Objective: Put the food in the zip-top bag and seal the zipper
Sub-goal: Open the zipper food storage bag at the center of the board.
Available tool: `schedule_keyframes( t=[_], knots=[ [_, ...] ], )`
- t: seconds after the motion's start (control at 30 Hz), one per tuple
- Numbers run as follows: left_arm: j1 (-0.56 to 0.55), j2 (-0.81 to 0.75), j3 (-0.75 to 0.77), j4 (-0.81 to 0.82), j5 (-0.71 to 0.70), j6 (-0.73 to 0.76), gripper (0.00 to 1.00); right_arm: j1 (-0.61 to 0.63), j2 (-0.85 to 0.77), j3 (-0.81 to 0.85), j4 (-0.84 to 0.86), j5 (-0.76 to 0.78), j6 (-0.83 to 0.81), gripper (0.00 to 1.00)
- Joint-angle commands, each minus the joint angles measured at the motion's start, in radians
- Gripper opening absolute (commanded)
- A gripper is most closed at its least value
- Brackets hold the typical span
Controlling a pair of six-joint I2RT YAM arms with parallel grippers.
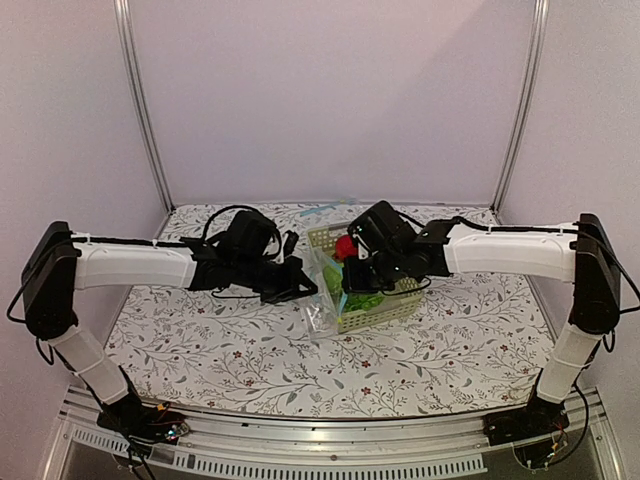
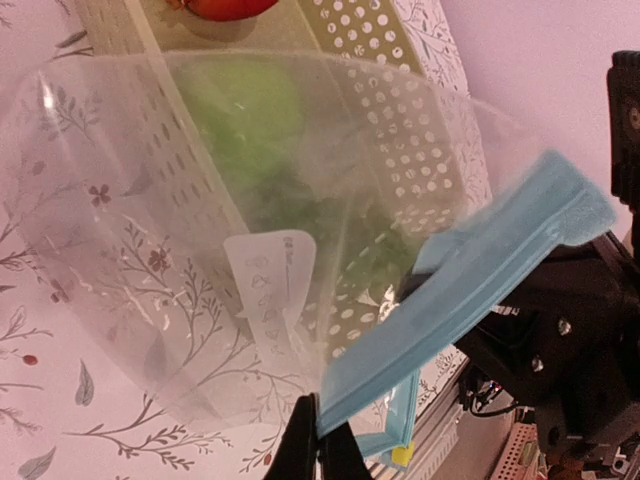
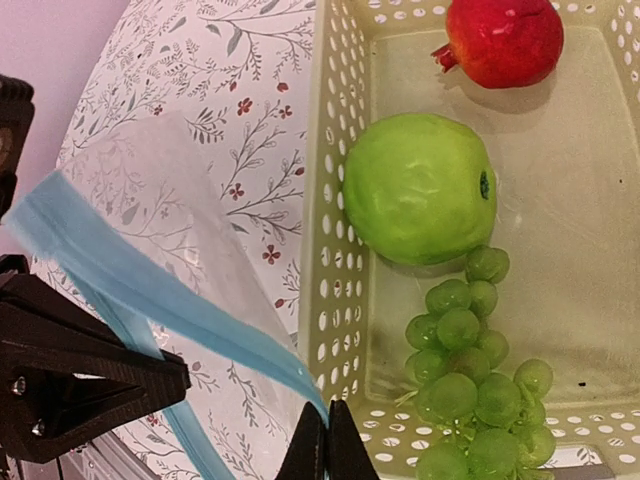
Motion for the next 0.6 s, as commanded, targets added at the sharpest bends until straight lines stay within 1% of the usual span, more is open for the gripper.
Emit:
schedule_keyframes(
  t=[0.0,0.13,0.17,0.2,0.3,0.37,0.43,0.53,0.57],
  knots=[
    [0.006,-0.017,-0.012,-0.012,0.012,0.018,0.00,-0.029,-0.032,-0.020,-0.021,0.025,0.024,0.00],
    [0.007,-0.001,-0.010,0.017,0.024,0.006,0.00,-0.046,-0.015,-0.027,-0.022,0.013,0.023,0.01],
    [0.006,0.003,-0.009,0.021,0.023,0.006,0.00,-0.051,-0.014,-0.031,-0.019,0.008,0.025,0.04],
    [0.007,0.007,-0.005,0.023,0.023,0.007,0.00,-0.052,-0.016,-0.035,-0.013,-0.002,0.024,0.09],
    [0.008,0.036,0.012,0.024,0.032,0.005,0.00,-0.054,-0.051,-0.050,0.014,-0.055,-0.008,0.32],
    [0.008,0.050,0.020,0.025,0.036,0.003,0.00,-0.052,-0.087,-0.050,0.001,-0.084,-0.038,0.45],
    [0.009,0.058,0.025,0.026,0.035,0.001,0.00,-0.053,-0.130,-0.045,-0.038,-0.057,-0.061,0.54],
    [0.011,0.060,0.031,0.031,0.036,0.000,0.00,-0.056,-0.166,-0.034,-0.128,0.045,-0.095,0.66],
    [0.011,0.061,0.034,0.031,0.037,0.001,0.00,-0.063,-0.166,-0.033,-0.150,0.057,-0.101,0.68]
  ],
)
